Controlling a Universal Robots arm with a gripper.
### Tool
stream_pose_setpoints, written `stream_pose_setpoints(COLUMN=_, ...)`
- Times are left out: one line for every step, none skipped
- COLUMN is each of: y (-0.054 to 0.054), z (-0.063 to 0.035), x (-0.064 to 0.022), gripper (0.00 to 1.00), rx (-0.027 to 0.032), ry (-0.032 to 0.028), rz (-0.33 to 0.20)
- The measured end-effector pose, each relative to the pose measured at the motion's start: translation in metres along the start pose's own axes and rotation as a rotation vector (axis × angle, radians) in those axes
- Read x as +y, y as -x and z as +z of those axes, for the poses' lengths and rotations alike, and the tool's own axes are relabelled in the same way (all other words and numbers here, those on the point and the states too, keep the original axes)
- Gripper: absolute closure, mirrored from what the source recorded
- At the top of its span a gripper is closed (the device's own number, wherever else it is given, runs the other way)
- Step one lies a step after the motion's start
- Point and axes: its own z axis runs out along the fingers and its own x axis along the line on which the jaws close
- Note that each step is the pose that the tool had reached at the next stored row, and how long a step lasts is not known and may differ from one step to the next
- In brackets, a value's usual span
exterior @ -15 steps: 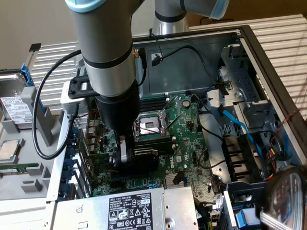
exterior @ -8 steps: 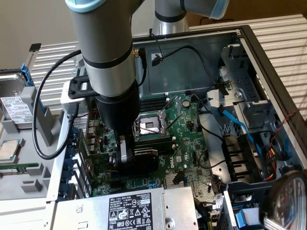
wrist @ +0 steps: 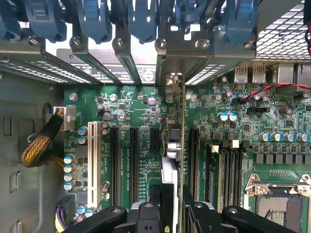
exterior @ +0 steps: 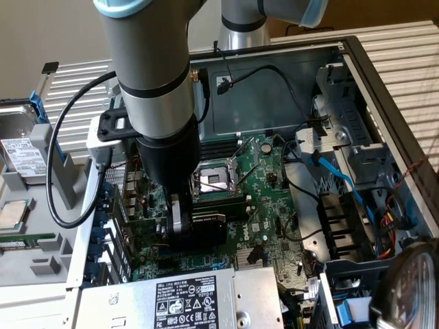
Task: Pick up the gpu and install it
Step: 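Insert the gpu into the slot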
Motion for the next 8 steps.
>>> stream_pose_setpoints(y=0.0000, z=0.0002, x=0.0004, gripper=0.73, rx=0.0000, ry=-0.0011, rz=0.000)
stream_pose_setpoints(y=0.0000, z=0.0004, x=0.0007, gripper=0.73, rx=-0.0001, ry=-0.0022, rz=0.000)
stream_pose_setpoints(y=0.0000, z=0.0006, x=0.0010, gripper=0.73, rx=-0.0001, ry=-0.0032, rz=0.000)
stream_pose_setpoints(y=0.0000, z=0.0012, x=0.0015, gripper=0.73, rx=-0.0006, ry=-0.0051, rz=0.000)
stream_pose_setpoints(y=0.0000, z=0.0013, x=0.0017, gripper=0.73, rx=-0.0005, ry=-0.0060, rz=0.000)
stream_pose_setpoints(y=0.0000, z=0.0012, x=0.0017, gripper=0.73, rx=-0.0004, ry=-0.0059, rz=0.000)
stream_pose_setpoints(y=0.0000, z=0.0012, x=0.0017, gripper=0.73, rx=-0.0004, ry=-0.0059, rz=0.000)
stream_pose_setpoints(y=-0.0001, z=0.0011, x=0.0017, gripper=0.73, rx=-0.0003, ry=-0.0058, rz=0.000)
